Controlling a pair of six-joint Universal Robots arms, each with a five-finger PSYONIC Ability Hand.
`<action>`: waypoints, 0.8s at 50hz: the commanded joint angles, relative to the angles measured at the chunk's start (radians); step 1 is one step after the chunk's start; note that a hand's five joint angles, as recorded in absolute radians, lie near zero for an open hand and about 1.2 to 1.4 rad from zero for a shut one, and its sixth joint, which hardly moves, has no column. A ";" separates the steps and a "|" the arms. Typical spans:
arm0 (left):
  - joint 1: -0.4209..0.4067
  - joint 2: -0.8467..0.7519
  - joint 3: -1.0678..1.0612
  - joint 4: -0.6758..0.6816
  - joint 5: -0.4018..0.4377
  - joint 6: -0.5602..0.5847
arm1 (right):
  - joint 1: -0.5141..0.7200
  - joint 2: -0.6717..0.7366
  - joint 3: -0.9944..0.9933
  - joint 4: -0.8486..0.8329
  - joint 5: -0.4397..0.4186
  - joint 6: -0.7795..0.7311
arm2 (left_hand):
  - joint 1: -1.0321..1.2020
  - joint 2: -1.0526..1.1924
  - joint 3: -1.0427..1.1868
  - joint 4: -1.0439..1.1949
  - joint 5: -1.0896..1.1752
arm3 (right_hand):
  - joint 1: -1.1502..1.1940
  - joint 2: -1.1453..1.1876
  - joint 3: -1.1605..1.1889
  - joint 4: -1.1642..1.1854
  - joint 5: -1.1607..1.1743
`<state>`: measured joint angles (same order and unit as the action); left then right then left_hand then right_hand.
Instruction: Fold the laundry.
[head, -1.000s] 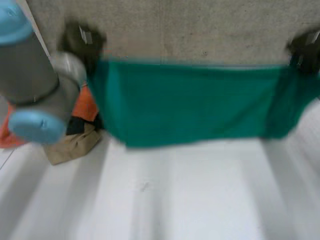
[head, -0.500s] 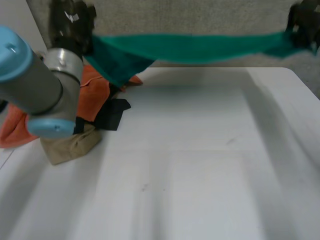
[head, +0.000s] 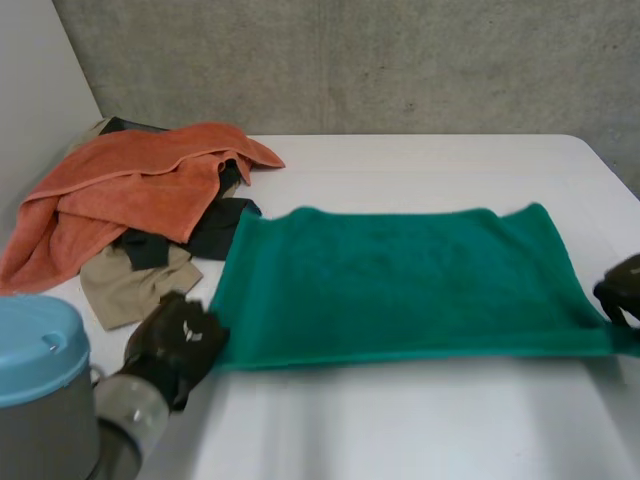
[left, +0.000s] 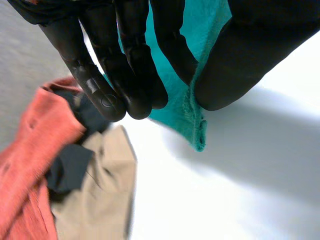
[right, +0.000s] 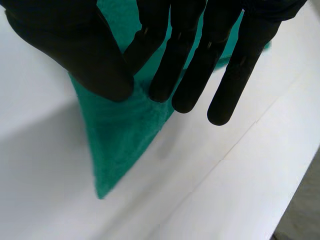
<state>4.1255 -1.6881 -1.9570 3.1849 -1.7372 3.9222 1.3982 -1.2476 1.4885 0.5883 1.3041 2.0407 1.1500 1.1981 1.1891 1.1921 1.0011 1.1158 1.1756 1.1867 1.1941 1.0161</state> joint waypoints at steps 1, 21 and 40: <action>-0.024 -0.005 0.088 -0.338 -0.015 -0.023 | -0.036 0.019 -0.020 0.097 -0.043 -0.182 | 0.246 0.198 0.207 0.204 0.221 | 0.280 0.221 0.210 0.202 0.206; 0.012 -0.666 0.921 -0.112 -0.087 -0.031 | 0.182 0.368 -0.358 -0.458 -0.003 0.101 | 0.246 0.198 0.207 0.204 0.221 | 0.280 0.221 0.210 0.202 0.206; 0.062 -0.897 1.188 0.139 -0.052 0.169 | 0.258 0.554 -0.534 -0.653 0.109 0.168 | 0.246 0.198 0.207 0.204 0.221 | 0.210 0.151 0.139 0.132 0.135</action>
